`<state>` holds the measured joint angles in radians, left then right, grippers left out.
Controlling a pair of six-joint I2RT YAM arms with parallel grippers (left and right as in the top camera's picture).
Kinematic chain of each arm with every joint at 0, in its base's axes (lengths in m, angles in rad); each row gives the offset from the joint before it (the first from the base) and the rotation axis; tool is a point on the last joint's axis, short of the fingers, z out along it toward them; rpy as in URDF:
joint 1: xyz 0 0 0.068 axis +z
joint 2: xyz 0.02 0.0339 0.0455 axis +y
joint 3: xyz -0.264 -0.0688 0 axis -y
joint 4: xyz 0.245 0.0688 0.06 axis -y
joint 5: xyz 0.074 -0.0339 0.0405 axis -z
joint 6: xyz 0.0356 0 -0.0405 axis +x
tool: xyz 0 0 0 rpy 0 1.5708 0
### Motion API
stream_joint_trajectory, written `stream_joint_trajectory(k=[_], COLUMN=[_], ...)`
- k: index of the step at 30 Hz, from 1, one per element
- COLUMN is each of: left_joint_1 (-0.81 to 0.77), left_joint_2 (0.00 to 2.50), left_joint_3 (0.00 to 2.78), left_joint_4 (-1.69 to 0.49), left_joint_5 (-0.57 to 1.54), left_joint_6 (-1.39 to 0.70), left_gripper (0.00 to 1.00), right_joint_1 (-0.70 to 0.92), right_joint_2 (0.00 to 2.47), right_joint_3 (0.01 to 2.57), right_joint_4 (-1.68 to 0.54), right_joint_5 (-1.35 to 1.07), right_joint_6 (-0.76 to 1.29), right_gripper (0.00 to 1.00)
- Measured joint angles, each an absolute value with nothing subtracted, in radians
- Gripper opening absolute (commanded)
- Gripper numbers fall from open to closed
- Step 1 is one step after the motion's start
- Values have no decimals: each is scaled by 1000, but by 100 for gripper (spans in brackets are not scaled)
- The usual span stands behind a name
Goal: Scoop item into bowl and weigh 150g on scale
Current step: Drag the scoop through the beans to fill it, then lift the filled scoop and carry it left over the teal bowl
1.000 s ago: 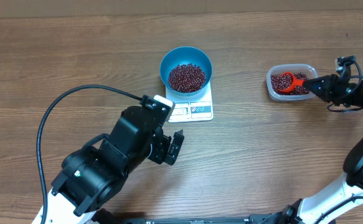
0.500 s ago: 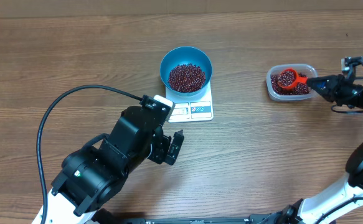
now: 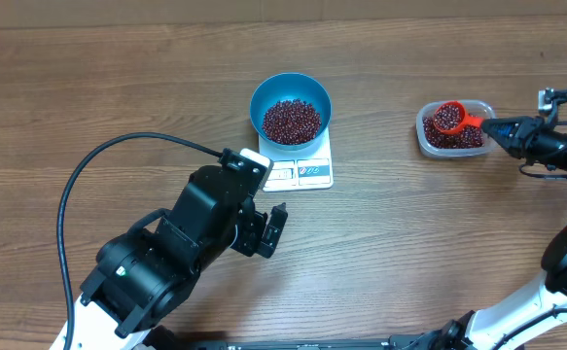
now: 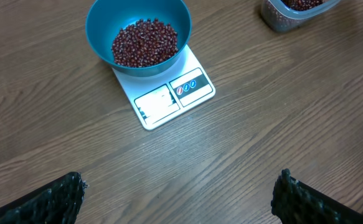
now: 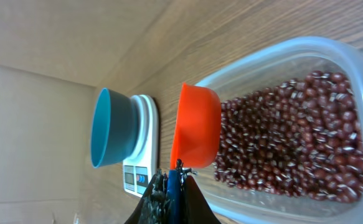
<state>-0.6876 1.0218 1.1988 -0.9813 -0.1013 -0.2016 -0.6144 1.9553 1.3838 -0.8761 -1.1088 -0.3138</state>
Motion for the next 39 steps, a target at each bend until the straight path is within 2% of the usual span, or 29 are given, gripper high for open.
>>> stream_joint_trajectory(k=[14,22,39], left_joint_1=[-688,-688,-688], left_joint_2=[1022,1022,1022], left_joint_3=[1199,1199,1199], left_joint_4=[-981,-981,-981], left_joint_5=[-101,-101,-101], left_joint_6=[-202,-202,-202], left_gripper=[99,99,99], right_joint_1=[-574,-444,-162], right_joint_2=[1955,1943,1931], right_joint_3=[1384,1384,1382], right_joint_4=[-891,-849,-595], right_joint_5=[-1280,-1308,-1319], right_joint_6=[-341,-332,-141], right_gripper=[4,4,4])
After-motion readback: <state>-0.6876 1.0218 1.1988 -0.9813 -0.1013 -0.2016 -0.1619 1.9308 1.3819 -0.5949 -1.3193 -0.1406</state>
